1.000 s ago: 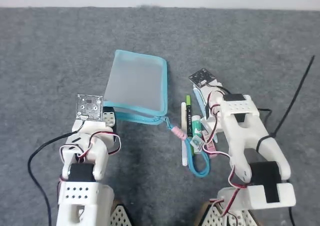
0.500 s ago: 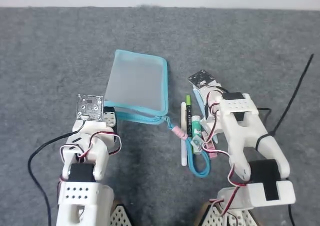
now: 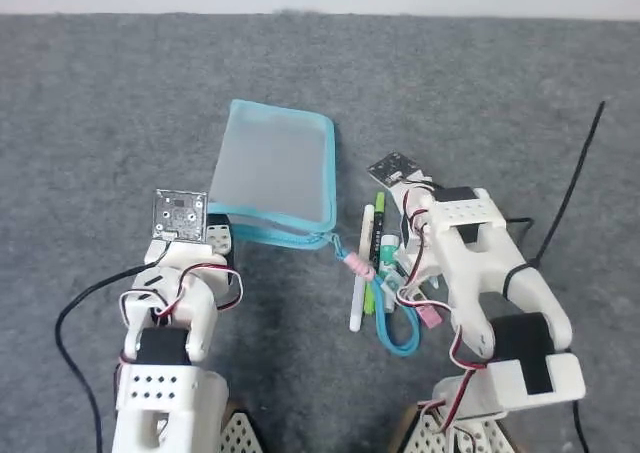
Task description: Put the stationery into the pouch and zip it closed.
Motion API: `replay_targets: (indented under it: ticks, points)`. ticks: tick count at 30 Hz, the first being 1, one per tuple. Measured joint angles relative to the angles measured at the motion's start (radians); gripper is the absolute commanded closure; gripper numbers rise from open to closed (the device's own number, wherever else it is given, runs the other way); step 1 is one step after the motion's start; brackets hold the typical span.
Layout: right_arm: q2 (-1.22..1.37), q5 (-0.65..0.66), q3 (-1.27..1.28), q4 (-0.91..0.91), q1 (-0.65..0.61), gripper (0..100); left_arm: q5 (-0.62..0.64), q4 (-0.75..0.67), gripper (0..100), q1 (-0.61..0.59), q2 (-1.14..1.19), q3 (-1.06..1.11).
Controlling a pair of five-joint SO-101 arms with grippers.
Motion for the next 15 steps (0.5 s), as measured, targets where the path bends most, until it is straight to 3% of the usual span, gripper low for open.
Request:
replay_targets:
  ticks: [9,15]
  points:
    - [0.000,-0.032,-0.006,0.044,0.064,99.2,0.000,0.000,99,0.000,0.000,0.000]
    - [-0.224,-0.041,0.026,0.106,0.068,99.2,0.071,-0.002,99,-0.002,0.000,0.000]
